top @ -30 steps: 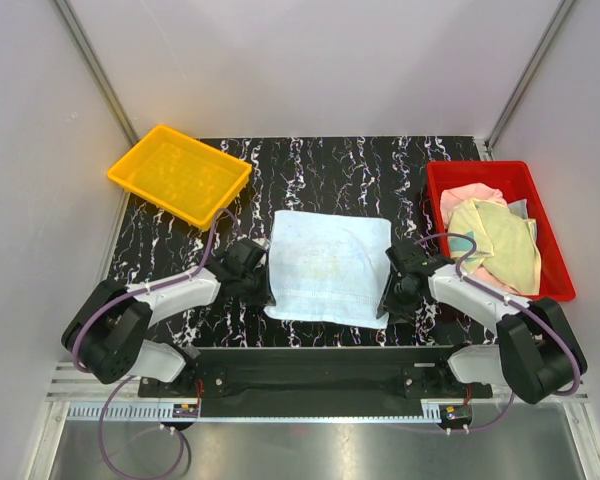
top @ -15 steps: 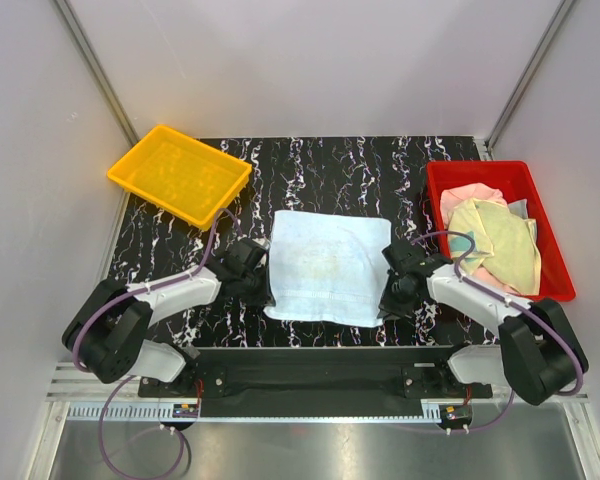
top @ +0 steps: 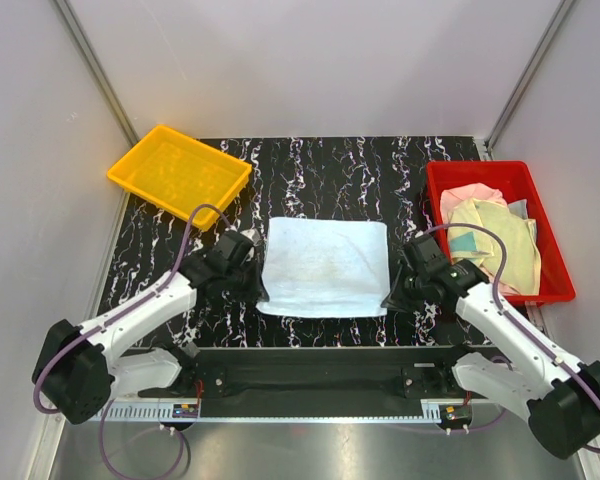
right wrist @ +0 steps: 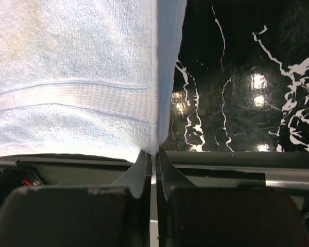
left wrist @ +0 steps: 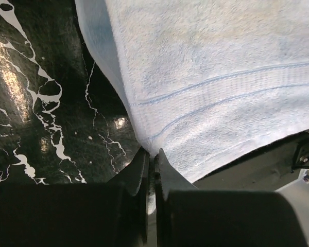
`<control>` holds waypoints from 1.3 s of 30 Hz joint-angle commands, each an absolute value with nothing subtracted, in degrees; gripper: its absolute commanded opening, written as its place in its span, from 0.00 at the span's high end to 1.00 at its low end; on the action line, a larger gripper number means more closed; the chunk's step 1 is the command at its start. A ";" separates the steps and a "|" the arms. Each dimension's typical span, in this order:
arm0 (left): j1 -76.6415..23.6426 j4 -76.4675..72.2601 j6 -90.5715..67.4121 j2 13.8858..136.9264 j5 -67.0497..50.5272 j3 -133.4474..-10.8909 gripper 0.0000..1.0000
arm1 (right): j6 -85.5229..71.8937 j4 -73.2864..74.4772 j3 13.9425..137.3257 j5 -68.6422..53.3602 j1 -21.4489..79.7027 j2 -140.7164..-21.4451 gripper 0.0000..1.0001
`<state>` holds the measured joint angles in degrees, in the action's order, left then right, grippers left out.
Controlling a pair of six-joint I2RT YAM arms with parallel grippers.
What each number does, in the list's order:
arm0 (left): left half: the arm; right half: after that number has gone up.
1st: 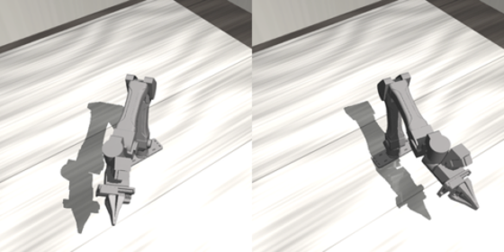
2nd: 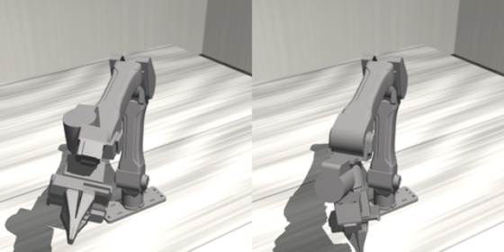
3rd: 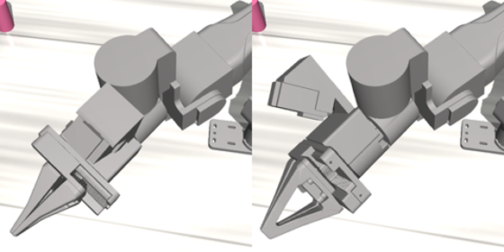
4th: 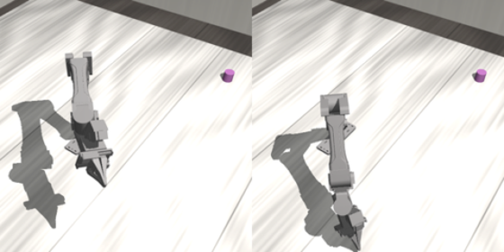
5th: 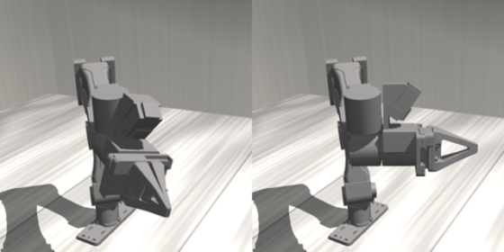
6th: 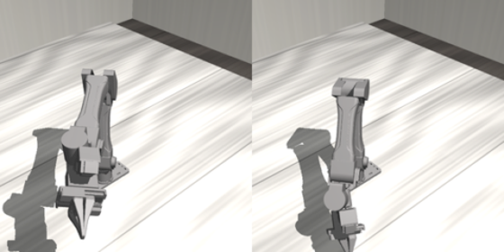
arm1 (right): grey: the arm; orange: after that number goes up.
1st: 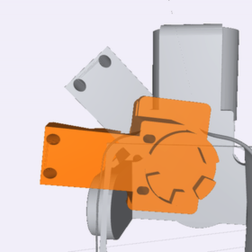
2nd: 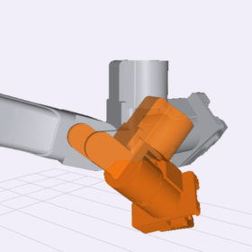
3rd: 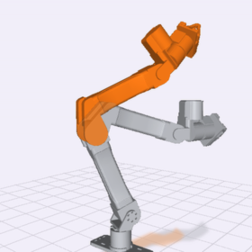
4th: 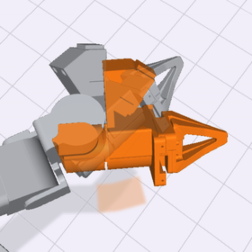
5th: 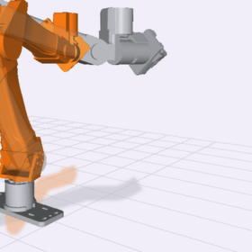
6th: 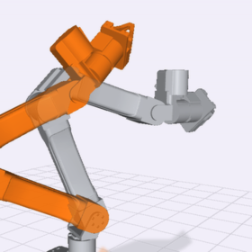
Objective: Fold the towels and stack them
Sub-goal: Fold the towel
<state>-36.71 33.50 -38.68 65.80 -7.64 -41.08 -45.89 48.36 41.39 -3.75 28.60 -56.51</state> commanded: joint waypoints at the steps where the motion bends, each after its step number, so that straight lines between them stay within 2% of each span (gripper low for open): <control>1: -37.00 36.83 -39.20 64.34 -9.67 -44.12 1.00 | -45.62 50.45 44.47 -4.57 29.27 -54.41 1.00; 4: -36.57 37.00 -38.94 66.79 -9.85 -47.71 1.00 | -43.60 48.26 48.32 -0.99 29.27 -57.63 1.00; 6: -35.78 37.70 -37.36 72.12 -9.76 -54.73 1.00 | -39.74 46.41 55.87 2.08 29.18 -61.68 1.00; 7: -34.64 39.10 -36.40 74.94 -9.76 -58.24 1.00 | -37.99 45.97 59.47 5.59 29.01 -67.27 1.00; 8: -33.58 40.42 -35.43 77.58 -10.02 -61.84 1.00 | -34.40 46.14 68.12 6.93 27.61 -70.80 1.00; 10: -31.13 42.53 -32.79 86.11 -10.89 -74.66 1.00 | -30.69 46.93 78.52 7.30 25.32 -81.66 1.00; 11: -28.42 45.32 -31.30 88.83 -11.59 -79.32 1.00 | -27.63 47.37 89.02 6.86 22.53 -85.22 1.00; 12: -27.26 46.83 -30.33 92.16 -11.78 -90.94 1.00 | -26.12 47.72 94.51 6.33 21.02 -88.56 1.00; 13: -25.42 50.24 -29.28 97.68 -11.60 -96.80 1.00 | -24.71 48.16 100.14 5.81 19.44 -95.47 1.00; 14: -24.36 52.36 -27.96 101.48 -11.78 -104.51 1.00 | -21.74 50.43 112.55 5.97 16.90 -99.19 1.00; 15: -22.26 55.78 -27.69 108.13 -13.52 -118.42 1.00 | -20.32 54.10 126.94 6.67 15.92 -106.97 1.00; 16: -21.11 56.77 -27.69 112.11 -13.53 -126.22 1.00 | -19.08 54.14 127.09 5.90 14.95 -111.23 1.00; 17: -20.05 57.82 -29.43 115.63 -17.45 -133.26 1.00 | -18.03 59.80 144.06 5.19 14.16 -115.79 1.00; 19: -18.29 58.27 -32.24 121.09 -22.39 -145.40 1.00 | -17.32 65.02 161.63 2.39 12.48 -127.11 1.00; 20: -17.24 55.84 -34.52 122.77 -25.72 -149.63 1.00 | -17.31 67.30 171.81 1.33 12.13 -128.83 1.00; 21: -16.88 53.72 -35.32 121.91 -26.45 -148.20 1.00 | -17.66 66.54 171.39 0.54 11.61 -128.85 1.00; 22: -16.53 48.65 -35.94 120.25 -27.76 -145.05 1.00 | -17.84 62.53 167.56 0.61 11.60 -124.06 1.00; 23: -16.61 45.91 -36.38 115.62 -28.38 -135.71 1.00 | -18.54 58.92 153.08 0.27 11.51 -120.19 1.00; 24: -16.61 43.53 -36.47 113.23 -28.91 -131.00 1.00 | -18.81 54.28 143.88 0.09 11.60 -115.71 1.00; 25: -16.70 40.11 -36.39 111.12 -29.44 -126.87 1.00 | -19.07 46.83 129.43 -2.00 11.60 -107.57 1.00; 26: -16.87 39.12 -35.26 106.74 -29.53 -118.65 1.00 | -20.03 44.93 124.07 -2.11 11.60 -104.18 1.00; 29: -17.49 37.36 -32.36 101.53 -28.56 -107.27 1.00 | -21.09 42.54 107.88 -2.37 11.60 -94.77 1.00; 31: -18.10 33.95 -31.38 97.04 -29.96 -94.09 1.00 | -21.01 40.62 95.18 -5.52 11.69 -89.42 1.00; 34: -18.98 29.21 -30.67 91.77 -28.31 -76.33 1.00 | -20.74 37.54 78.04 -8.00 12.39 -85.44 1.00; 36: -19.77 27.60 -30.67 89.74 -26.81 -64.93 1.00 | -21.44 37.18 70.96 -8.69 12.48 -84.73 1.00; 39: -21.62 25.67 -30.32 87.54 -24.88 -55.92 1.00 | -25.04 38.23 59.00 -7.65 13.62 -83.68 1.00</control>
<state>-20.38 31.11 -31.86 90.96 -26.41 -62.35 -22.13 38.74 66.52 -7.03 12.49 -83.64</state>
